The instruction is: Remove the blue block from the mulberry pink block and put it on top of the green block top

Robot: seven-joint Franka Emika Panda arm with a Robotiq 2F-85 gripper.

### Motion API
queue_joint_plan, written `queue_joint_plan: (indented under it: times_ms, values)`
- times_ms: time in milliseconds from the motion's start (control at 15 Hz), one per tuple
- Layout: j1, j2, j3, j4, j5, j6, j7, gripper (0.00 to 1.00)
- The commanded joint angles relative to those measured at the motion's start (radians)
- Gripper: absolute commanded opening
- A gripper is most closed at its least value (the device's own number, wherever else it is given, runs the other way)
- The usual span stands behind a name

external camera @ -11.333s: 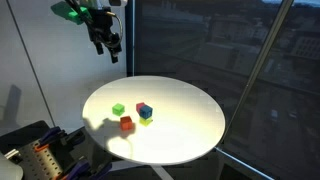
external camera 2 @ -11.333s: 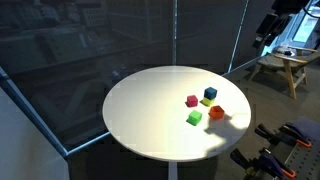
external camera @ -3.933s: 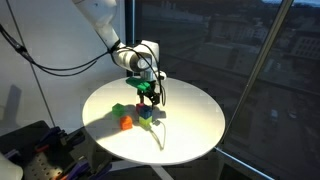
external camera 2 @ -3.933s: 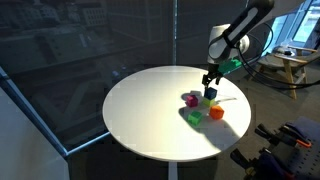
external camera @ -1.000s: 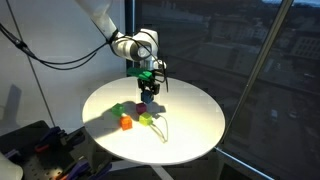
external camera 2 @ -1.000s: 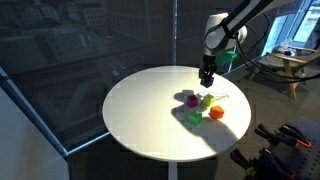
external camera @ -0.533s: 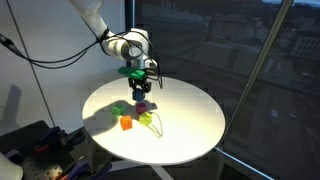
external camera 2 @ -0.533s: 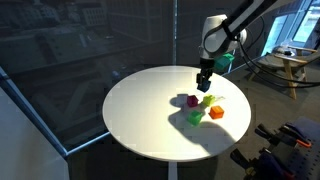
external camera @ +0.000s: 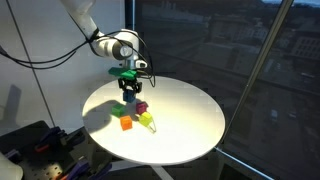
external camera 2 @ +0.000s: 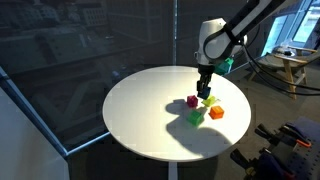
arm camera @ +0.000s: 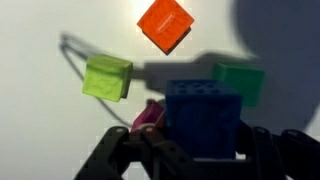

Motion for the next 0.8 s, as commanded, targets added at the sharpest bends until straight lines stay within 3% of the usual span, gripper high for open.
queue_joint_plan:
  times_ms: [0,733]
  values:
    - [0.017,-0.050,0.007,-0.048,-0.052,-0.030,-0.016,0.27]
    - [0.056,0.004,0.038,-0.041,-0.103,-0.027,-0.030,0.27]
